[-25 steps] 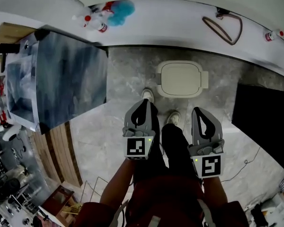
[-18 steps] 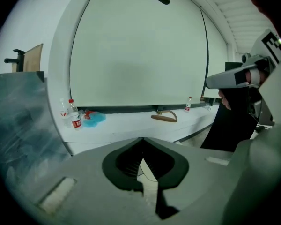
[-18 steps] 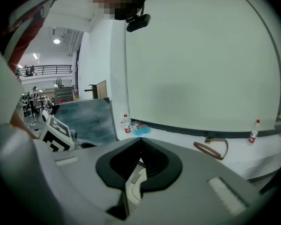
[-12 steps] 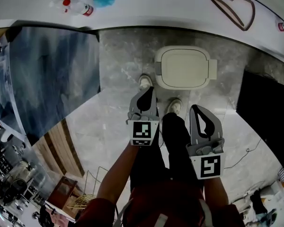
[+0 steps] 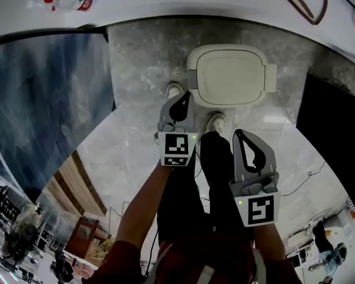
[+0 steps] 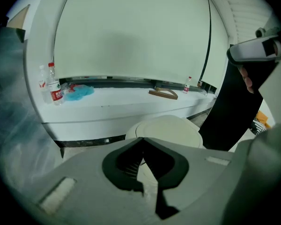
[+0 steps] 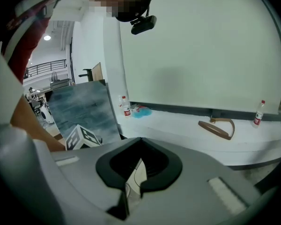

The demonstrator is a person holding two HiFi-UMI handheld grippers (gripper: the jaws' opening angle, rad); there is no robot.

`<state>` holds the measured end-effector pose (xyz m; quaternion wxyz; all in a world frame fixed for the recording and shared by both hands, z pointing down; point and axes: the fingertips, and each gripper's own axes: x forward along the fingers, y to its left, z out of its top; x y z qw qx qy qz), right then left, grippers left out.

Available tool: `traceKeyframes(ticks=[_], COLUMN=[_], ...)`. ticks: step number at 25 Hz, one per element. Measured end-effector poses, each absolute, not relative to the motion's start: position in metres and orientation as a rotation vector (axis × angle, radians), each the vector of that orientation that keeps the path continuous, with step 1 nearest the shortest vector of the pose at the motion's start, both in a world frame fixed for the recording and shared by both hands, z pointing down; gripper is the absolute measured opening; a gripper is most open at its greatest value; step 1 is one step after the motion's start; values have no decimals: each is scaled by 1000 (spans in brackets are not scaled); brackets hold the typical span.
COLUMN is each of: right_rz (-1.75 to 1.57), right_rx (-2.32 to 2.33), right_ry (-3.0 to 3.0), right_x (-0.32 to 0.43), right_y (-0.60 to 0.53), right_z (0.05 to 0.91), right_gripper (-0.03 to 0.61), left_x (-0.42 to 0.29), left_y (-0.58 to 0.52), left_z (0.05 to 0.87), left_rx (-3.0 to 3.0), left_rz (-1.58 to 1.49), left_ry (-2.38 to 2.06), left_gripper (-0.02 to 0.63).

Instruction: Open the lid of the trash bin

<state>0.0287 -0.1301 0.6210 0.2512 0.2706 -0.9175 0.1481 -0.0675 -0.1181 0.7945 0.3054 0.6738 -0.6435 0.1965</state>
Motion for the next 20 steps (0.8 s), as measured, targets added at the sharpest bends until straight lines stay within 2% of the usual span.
traceKeyframes(ticks=[10,20], right_rz=[446,455], right_rx=[706,698], right_ry=[-2432,-2413], right_x=[17,12], right_y=[-130,-135], right_z=[649,664], right_gripper=[0,0], left_x=[-76,-70], left_y=[-140,-139], left_z=[852,873], left_rx=[1808,1836], left_rz=[562,554], left_ry=[-1634,-1583], left_gripper=[2,2])
